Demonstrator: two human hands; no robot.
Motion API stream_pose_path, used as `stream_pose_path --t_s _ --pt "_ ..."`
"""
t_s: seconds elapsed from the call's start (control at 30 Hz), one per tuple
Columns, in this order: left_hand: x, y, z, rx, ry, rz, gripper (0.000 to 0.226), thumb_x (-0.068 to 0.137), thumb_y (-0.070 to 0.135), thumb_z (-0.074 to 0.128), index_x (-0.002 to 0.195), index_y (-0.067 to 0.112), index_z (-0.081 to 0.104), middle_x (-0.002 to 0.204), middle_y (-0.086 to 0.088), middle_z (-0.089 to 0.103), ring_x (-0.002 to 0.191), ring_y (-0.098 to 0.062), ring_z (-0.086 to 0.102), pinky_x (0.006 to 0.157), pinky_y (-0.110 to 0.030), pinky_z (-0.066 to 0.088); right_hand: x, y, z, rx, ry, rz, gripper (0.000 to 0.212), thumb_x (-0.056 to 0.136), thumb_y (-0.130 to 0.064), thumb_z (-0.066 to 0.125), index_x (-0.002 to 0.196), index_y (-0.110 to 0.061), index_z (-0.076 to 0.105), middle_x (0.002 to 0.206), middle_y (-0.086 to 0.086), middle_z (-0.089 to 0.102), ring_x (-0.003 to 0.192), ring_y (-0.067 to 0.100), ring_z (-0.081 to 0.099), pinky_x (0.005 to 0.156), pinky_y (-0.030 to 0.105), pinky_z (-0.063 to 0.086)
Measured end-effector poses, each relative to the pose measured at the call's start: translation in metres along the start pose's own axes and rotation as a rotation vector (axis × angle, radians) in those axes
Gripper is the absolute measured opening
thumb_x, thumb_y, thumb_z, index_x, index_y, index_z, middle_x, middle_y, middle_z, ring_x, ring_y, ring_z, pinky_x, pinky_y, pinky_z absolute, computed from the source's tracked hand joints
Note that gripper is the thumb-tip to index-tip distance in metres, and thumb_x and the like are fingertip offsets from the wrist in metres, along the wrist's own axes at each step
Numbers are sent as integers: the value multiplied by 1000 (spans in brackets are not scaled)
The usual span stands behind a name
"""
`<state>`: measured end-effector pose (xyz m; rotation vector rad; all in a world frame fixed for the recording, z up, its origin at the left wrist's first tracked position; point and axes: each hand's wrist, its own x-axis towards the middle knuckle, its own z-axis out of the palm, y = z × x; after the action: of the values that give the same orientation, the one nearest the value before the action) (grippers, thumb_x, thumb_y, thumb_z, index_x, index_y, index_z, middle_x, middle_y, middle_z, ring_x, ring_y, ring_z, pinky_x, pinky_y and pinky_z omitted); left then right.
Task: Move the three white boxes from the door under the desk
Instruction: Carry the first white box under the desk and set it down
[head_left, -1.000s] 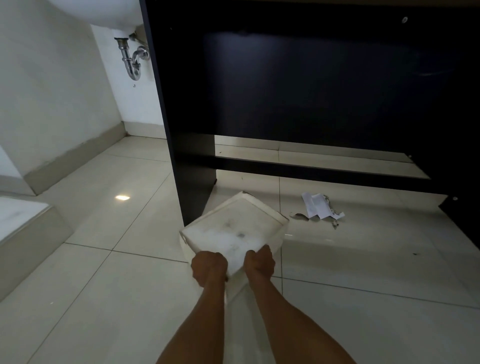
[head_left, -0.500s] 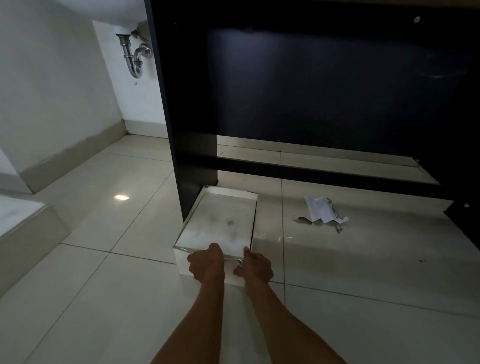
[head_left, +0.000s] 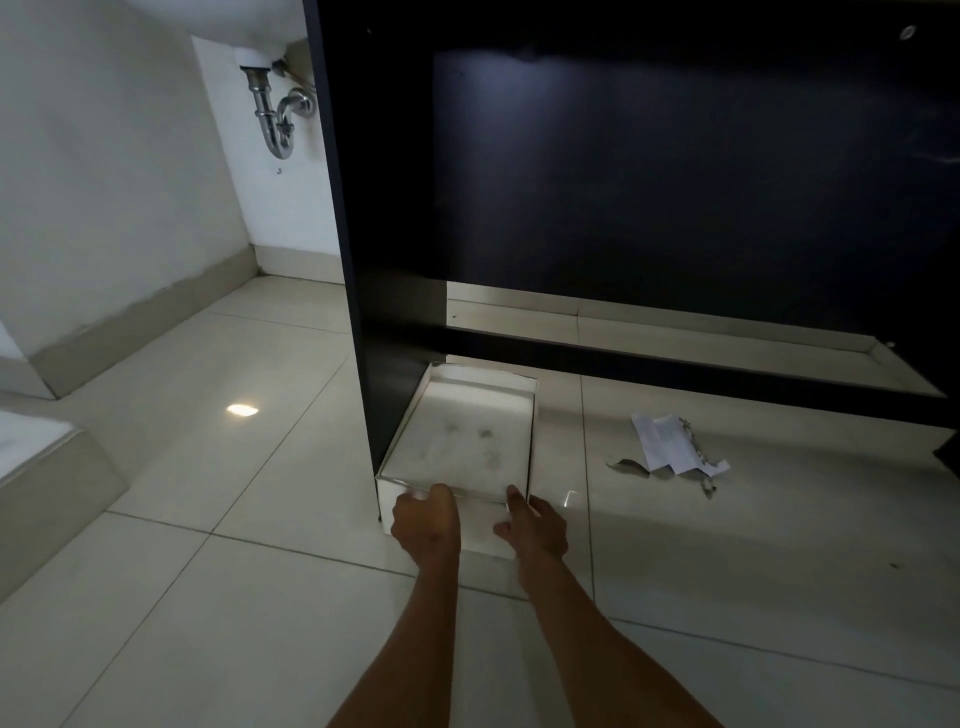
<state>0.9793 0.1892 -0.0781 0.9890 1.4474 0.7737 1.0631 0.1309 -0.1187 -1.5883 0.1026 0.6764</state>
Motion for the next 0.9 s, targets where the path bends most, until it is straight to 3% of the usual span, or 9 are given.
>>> stream_pose_path --t_s 0.2,0.3,0.4,0.5,0.6,0.7,0.8,0.9 --pt "25 9 19 9 -77 1 43 84 16 52 118 -10 56 118 -28 62 108 -42 61 95 -53 53 22 -17 12 0 -6 -10 59 85 -31 69 135 -7 50 124 16 63 90 31 71 71 26 52" --pt "31 13 27 41 -151 11 52 86 14 53 135 -2 44 128 -25 55 113 -40 56 98 -52 51 31 -23 19 10 -19 -2 51 88 -28 66 133 -8 51 123 16 62 78 27 69 77 32 56" --pt "36 21 31 49 -267 -17 63 86 11 52 144 9 30 122 -17 53 99 -31 55 96 -48 52 39 -29 26 15 -66 -12 45 90 -22 62 131 -8 51 125 15 58 73 18 62 89 42 56" --pt "41 29 33 53 -359 -62 65 84 8 51 144 11 25 111 -11 48 93 -26 50 87 -42 50 42 -31 30 -37 -80 -43 35 89 -16 61 122 -6 54 111 14 62 84 22 60 91 46 55" --pt "42 32 30 92 -391 -60 70 85 6 52 147 11 20 121 -14 50 108 -32 49 92 -41 48 37 -28 31 -14 -76 -29 55 90 -16 61 140 -12 39 129 18 54 87 23 60 94 44 54" --pt "36 35 15 183 -436 -56 79 86 8 52 153 11 11 145 -16 43 128 -36 45 107 -48 43 26 -25 34 -151 16 -30 72 91 -25 60 149 -9 20 143 23 43 121 39 53 105 47 44" --pt "24 39 -25 310 -488 -79 72 87 15 50 152 5 18 152 -15 35 135 -33 41 107 -42 43 -6 -22 43 -274 44 -6 73 92 -29 57 149 -6 18 147 26 38 130 41 44 107 47 40" --pt "15 39 -90 342 -395 -33 62 82 19 49 141 2 41 143 -21 48 129 -36 50 108 -47 44 -56 -20 61 -416 2 15 69 93 -30 56 148 -3 23 144 27 41 129 42 45 105 45 41"
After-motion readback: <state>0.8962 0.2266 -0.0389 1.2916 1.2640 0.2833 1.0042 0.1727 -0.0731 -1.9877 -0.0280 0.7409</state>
